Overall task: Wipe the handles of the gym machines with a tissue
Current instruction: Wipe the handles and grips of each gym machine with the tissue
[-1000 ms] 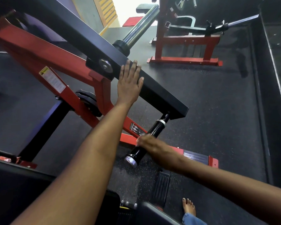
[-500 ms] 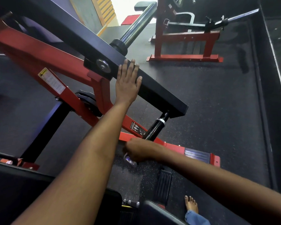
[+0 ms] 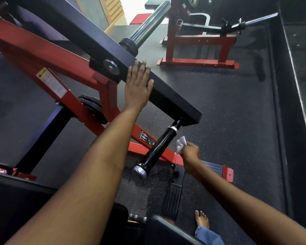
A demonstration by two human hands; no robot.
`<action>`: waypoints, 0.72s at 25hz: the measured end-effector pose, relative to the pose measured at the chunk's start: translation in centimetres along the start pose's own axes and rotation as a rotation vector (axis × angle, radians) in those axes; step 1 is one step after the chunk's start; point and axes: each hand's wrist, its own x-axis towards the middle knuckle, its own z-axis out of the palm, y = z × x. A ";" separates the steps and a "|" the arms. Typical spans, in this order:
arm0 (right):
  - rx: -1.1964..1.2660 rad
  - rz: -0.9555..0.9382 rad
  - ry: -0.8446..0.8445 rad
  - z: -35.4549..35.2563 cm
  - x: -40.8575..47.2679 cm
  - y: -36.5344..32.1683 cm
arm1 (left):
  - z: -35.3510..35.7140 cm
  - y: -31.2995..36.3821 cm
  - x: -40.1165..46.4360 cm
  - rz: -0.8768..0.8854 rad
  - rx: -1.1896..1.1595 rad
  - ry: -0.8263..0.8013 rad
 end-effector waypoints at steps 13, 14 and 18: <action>0.458 0.490 -0.271 2.7 -1.8 -1.4 | -0.1 0.1 0.1 -0.005 0.000 -0.025; 0.411 0.497 -0.332 3.2 -2.9 -0.2 | -0.2 0.1 0.1 -0.008 0.005 -0.042; 0.270 0.529 -0.460 3.9 -7.3 1.7 | -0.6 0.1 -0.1 -0.011 0.053 -0.159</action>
